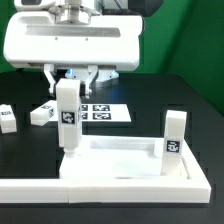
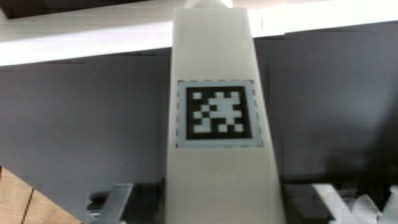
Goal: Assemble desk
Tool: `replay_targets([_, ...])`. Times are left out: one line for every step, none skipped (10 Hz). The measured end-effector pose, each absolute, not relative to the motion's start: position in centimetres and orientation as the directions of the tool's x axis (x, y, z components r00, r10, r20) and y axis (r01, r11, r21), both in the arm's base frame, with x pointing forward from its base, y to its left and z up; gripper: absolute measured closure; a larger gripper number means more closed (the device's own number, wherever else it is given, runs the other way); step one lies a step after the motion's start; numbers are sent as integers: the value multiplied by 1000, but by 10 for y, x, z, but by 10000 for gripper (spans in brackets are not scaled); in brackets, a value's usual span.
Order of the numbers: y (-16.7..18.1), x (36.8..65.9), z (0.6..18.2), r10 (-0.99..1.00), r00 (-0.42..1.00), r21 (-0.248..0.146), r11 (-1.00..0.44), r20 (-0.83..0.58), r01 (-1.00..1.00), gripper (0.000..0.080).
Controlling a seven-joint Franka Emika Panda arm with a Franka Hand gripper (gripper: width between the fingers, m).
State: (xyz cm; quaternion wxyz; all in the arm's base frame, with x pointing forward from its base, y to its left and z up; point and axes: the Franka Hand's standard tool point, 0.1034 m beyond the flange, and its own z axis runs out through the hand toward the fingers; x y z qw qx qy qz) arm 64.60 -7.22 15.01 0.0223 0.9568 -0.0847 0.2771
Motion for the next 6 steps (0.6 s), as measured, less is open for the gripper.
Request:
replay_targets([-69, 644, 141, -145, 840, -1, -986, 523, -169, 509])
replay_targets([-68, 643, 134, -144, 845, 1, -986, 514, -168, 509])
replay_targets([-68, 641, 130, -143, 849, 3, -986, 509, -167, 509])
replay_targets([-67, 640, 128, -141, 851, 3, -986, 506, -166, 509])
replay_targets([-66, 639, 126, -140, 852, 4, -986, 504, -165, 509])
replay_targets([-66, 639, 126, -139, 850, 6, -986, 508, -165, 509])
